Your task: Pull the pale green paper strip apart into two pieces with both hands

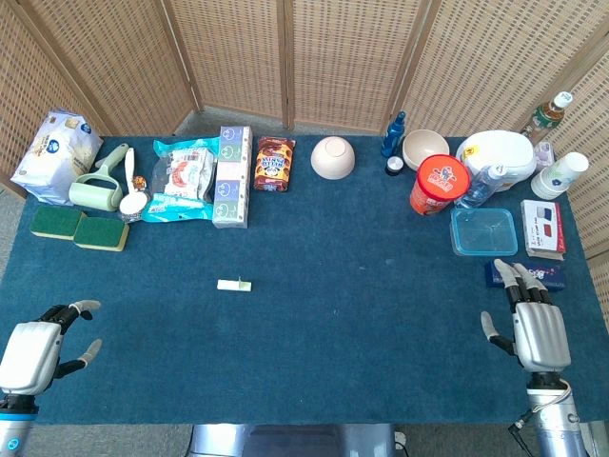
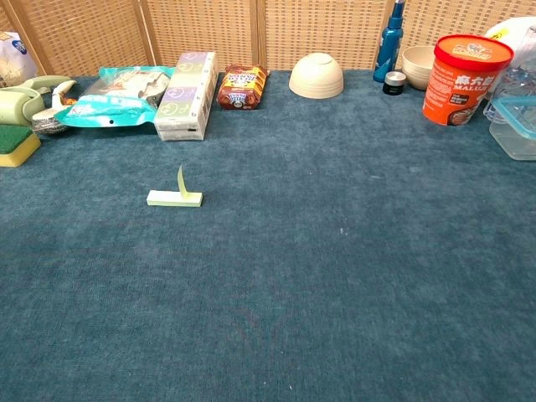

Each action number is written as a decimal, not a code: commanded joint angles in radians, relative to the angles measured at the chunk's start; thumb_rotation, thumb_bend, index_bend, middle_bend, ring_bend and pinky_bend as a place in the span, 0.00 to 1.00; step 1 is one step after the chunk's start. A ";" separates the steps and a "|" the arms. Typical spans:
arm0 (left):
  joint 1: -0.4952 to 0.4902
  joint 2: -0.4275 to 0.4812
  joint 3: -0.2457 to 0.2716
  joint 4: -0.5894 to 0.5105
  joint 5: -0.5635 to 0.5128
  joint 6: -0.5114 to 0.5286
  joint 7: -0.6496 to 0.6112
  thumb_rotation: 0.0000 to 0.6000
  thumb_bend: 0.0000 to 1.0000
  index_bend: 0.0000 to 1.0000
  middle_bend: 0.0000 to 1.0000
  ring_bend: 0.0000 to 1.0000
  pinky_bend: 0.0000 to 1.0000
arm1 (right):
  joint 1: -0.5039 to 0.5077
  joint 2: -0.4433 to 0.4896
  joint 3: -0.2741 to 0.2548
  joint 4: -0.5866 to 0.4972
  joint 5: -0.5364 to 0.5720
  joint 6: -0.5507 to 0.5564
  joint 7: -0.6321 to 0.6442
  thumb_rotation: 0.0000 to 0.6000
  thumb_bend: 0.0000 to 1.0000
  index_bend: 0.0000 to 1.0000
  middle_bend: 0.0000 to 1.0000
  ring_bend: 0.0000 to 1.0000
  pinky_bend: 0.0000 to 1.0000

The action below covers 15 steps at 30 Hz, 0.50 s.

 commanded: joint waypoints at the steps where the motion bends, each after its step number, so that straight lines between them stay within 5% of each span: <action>1: -0.002 0.000 0.001 -0.001 -0.002 -0.004 0.003 1.00 0.24 0.31 0.43 0.37 0.62 | 0.002 0.000 0.001 0.000 0.004 -0.004 0.000 1.00 0.43 0.06 0.18 0.09 0.18; 15: -0.015 0.028 -0.020 0.003 0.000 0.004 -0.019 1.00 0.24 0.31 0.43 0.37 0.62 | -0.011 0.003 -0.005 -0.016 -0.011 0.018 0.008 1.00 0.43 0.05 0.18 0.09 0.18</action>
